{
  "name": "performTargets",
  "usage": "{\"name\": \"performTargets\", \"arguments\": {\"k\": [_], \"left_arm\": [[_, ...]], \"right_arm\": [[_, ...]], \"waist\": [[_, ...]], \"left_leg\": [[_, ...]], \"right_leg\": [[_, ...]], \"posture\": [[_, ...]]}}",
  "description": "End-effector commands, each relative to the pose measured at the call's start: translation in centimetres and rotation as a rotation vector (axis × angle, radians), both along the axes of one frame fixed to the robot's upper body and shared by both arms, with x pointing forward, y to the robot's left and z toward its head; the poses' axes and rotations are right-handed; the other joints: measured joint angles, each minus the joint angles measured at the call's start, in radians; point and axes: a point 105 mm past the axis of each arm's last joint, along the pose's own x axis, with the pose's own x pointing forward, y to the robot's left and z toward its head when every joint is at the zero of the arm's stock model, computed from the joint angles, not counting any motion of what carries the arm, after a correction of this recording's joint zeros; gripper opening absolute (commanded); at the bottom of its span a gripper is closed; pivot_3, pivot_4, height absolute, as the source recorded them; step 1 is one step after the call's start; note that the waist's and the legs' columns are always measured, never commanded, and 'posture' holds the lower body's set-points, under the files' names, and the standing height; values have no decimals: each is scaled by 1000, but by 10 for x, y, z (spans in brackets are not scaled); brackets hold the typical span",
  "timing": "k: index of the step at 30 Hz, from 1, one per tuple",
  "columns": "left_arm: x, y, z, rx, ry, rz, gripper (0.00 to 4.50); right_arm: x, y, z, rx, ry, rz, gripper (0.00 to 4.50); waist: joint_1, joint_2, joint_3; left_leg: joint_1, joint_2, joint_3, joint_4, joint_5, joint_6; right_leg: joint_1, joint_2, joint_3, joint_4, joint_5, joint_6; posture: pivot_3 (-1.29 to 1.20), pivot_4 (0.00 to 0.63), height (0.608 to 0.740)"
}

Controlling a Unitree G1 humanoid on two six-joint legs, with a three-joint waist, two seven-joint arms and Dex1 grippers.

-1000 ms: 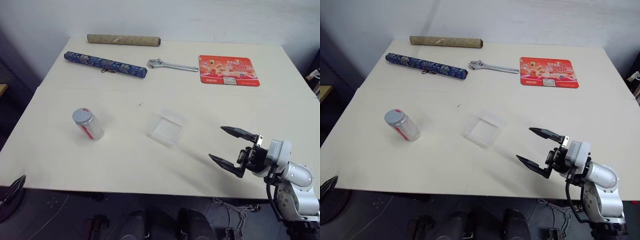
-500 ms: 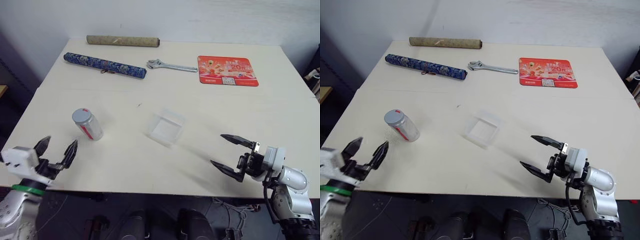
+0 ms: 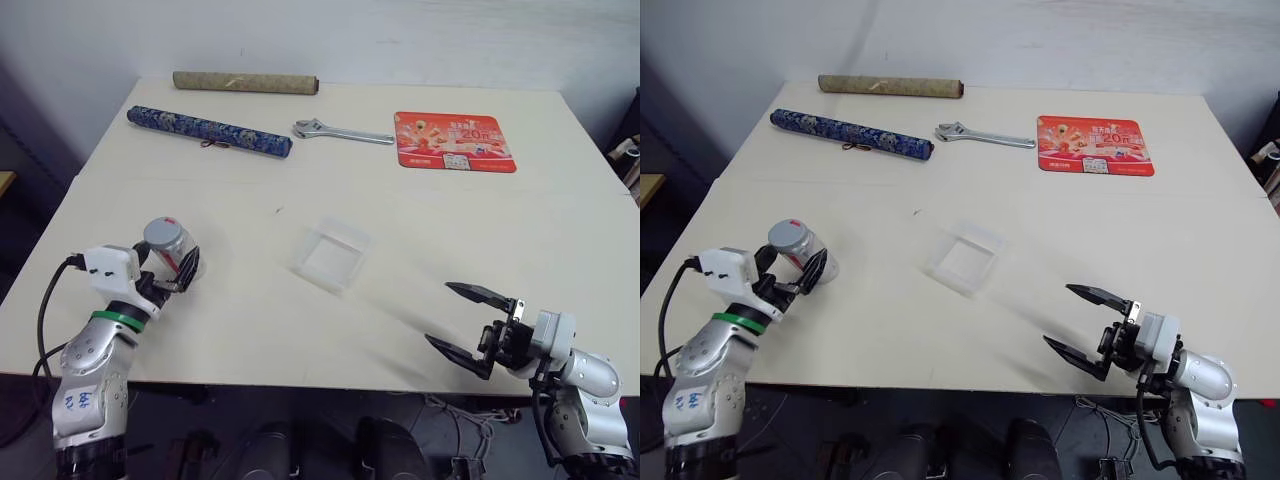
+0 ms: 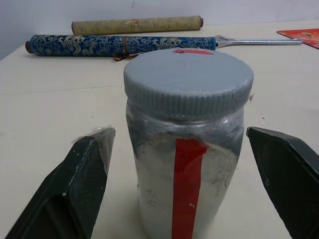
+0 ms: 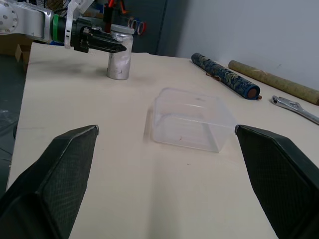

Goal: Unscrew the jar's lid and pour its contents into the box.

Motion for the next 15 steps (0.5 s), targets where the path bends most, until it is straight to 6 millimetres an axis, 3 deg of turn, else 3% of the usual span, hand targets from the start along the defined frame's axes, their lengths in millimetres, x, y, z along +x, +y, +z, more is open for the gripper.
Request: {"name": "performTargets", "arguments": {"k": [1,4,11,15], "left_arm": [[9,-6,4,31,-40,2,4481],[15,-6,3,42,-52,1,4297],[15,-4,6,66,-93,-15,2342],[8,-18,30,35,-216,-148,2344]], "right_arm": [[-3,-1,8,15,-40,-17,4500],[-3,-2,5,15,-40,-28,4500],[-4,-10,-4,17,-44,-58,4500],[-6,-12,-6,26,-43,-60,4500]], "waist": [[0,0,0],[0,0,0],[0,0,0],[-1,0,0]], "left_leg": [[0,0,0,0,0,0],[0,0,0,0,0,0],[0,0,1,0,0,0],[1,0,1,0,0,0]], "right_leg": [[0,0,0,0,0,0],[0,0,1,0,0,0],[0,0,0,0,0,0],[0,0,0,0,0,0]], "posture": [[0,150,740],[0,150,740],[0,150,740],[0,150,740]]}}
